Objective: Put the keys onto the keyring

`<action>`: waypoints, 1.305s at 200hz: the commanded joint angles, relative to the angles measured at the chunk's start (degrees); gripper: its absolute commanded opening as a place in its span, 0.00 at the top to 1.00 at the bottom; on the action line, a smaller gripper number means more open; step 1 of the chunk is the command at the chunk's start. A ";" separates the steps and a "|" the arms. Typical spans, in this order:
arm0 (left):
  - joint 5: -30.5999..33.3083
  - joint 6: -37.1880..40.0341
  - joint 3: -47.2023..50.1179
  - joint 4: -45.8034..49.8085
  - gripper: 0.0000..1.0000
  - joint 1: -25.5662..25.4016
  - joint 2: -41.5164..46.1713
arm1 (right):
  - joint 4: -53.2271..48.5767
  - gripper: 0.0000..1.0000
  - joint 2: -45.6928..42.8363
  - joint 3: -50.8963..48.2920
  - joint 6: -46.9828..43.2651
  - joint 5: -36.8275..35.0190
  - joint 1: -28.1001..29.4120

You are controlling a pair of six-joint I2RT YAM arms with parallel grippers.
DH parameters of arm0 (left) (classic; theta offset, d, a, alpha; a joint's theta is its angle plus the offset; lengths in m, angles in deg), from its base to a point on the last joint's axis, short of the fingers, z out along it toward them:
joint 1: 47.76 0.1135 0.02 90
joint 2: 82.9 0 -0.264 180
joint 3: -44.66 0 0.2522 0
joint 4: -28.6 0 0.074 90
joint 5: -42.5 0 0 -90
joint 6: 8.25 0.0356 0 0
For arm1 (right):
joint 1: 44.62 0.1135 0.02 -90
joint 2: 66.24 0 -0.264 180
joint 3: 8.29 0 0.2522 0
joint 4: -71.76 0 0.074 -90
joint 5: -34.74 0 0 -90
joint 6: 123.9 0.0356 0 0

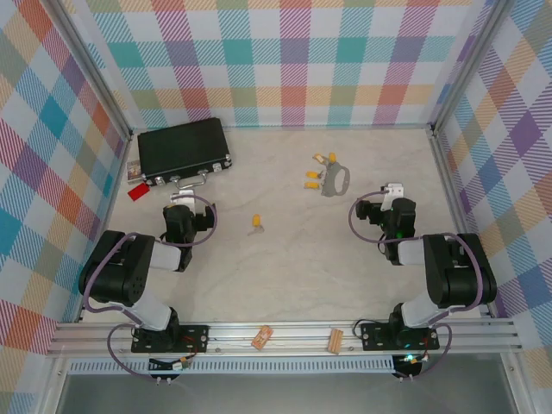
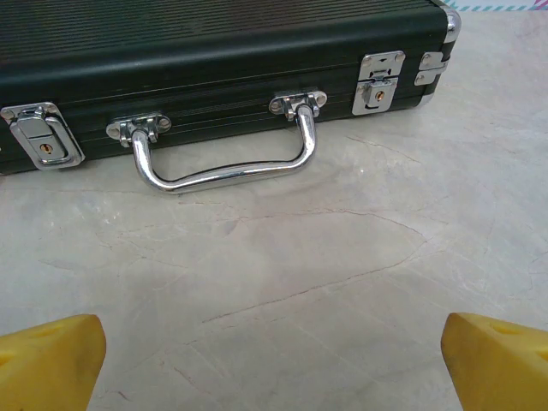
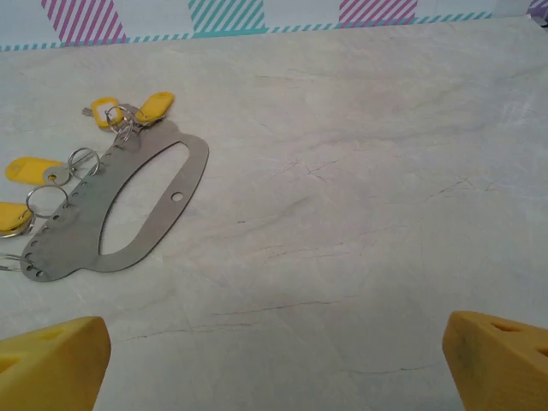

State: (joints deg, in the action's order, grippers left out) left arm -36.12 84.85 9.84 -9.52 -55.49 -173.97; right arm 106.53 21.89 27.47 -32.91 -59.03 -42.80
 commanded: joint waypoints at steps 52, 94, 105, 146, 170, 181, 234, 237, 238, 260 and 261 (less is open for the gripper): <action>-0.78 0.71 -0.47 -1.74 0.00 0.70 0.45 | 0.24 0.01 0.02 1.12 -0.38 1.13 -0.33; -0.76 0.73 -0.58 -1.56 0.00 0.72 0.45 | 0.15 0.01 -0.01 1.12 -0.38 1.13 -0.35; -0.91 0.74 -0.56 -1.56 0.00 0.76 0.45 | 0.16 0.01 0.00 1.19 -0.32 1.16 -0.37; -0.84 0.69 -0.54 -1.65 0.00 0.75 0.45 | 0.15 0.01 -0.03 1.19 -0.29 1.20 -0.33; -1.08 0.62 -0.74 -1.28 0.00 0.86 0.38 | 0.16 0.01 0.02 1.16 -0.29 1.26 -0.36; -1.82 0.48 -1.12 -0.57 0.00 1.04 0.35 | 0.15 0.01 0.01 1.16 -0.29 1.22 -0.34; -3.21 -0.25 -1.76 0.83 0.00 2.17 0.45 | -0.19 0.01 0.02 1.30 -0.20 1.82 -0.68; -2.94 -0.20 -1.74 0.60 0.00 2.19 0.53 | -0.17 0.01 0.02 1.29 -0.20 1.84 -0.61; -2.81 -0.20 -1.72 0.57 0.00 2.19 0.58 | -0.14 0.01 -0.03 1.25 -0.20 1.79 -0.64; 2.08 -2.14 -3.19 6.60 0.00 2.19 4.88 | -1.72 0.01 -2.22 1.27 0.48 -0.90 -0.37; 2.47 -2.31 -3.37 7.13 0.00 2.19 5.12 | -2.10 0.01 -2.46 1.32 0.44 -0.98 -0.35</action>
State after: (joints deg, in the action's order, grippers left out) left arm -37.72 84.52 9.18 -8.07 -53.94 -173.51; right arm 106.29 21.89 27.62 -32.89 -58.77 -42.84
